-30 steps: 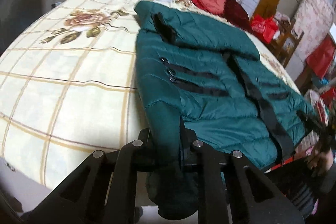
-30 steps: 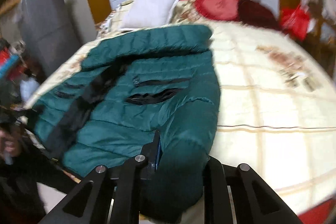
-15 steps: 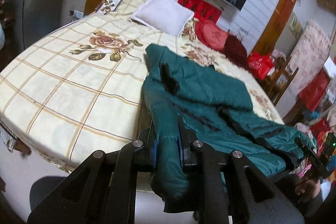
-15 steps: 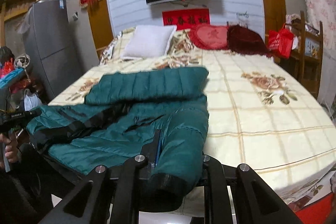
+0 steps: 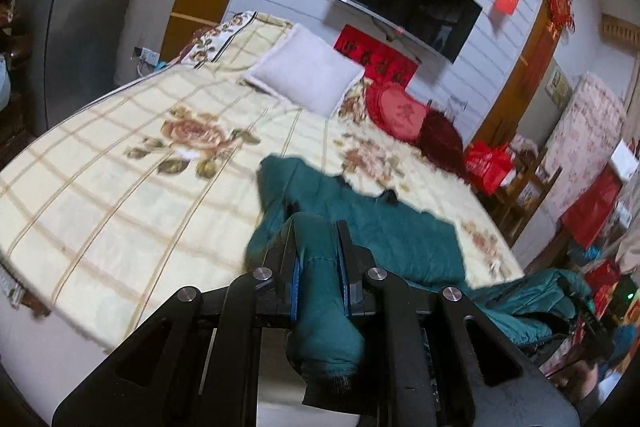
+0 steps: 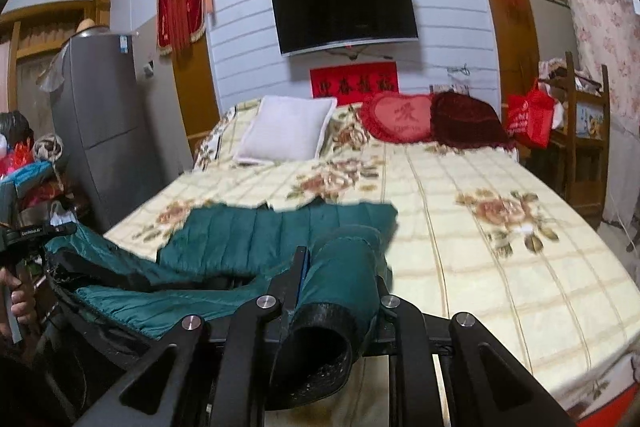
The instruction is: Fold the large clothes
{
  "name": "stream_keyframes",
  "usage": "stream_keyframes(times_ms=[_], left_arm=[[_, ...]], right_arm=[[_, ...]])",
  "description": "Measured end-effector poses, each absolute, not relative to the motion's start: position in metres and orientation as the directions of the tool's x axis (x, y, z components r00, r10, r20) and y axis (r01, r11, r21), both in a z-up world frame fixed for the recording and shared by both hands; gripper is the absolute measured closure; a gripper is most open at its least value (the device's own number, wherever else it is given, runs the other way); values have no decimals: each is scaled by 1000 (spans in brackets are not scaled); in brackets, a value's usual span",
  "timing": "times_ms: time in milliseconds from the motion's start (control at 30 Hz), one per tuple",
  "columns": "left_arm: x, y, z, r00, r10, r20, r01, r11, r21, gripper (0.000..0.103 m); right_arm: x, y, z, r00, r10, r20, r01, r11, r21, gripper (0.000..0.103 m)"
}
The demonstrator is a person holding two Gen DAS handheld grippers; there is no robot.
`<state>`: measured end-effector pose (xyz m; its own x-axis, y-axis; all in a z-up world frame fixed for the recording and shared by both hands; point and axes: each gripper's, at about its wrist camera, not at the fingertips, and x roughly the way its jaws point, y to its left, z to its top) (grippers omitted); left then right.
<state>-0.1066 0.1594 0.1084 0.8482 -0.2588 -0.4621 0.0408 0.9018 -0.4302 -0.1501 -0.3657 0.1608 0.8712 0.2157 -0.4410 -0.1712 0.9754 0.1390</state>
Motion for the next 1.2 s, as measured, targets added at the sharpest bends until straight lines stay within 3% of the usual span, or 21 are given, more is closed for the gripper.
stream_keyframes(times_ms=[200,367,567,967,1133,1200], left_arm=[[-51,160,126,870,-223,-440,-31,865,-500,90],[17,152,135,904,-70,-421,-124,901,-416,90],[92,150,101,855,-73,-513,-159,906,-393,90],[138,133,69,870,-25,-492,-160,930,-330,90],[138,132,77,897,-56,-439,-96,944,-317,89],[140,137,83,893,-51,-448,-96,949,-300,82]], right_arm=[[-80,-367,178,883,225,-413,-155,968,196,87],[-1,-356,164,863,217,-456,-130,968,214,87],[74,-339,127,837,196,-510,-90,970,225,87],[137,-357,80,822,151,-549,20,956,293,87],[157,-369,62,807,128,-577,82,942,324,87],[159,-368,56,799,119,-589,88,946,312,87]])
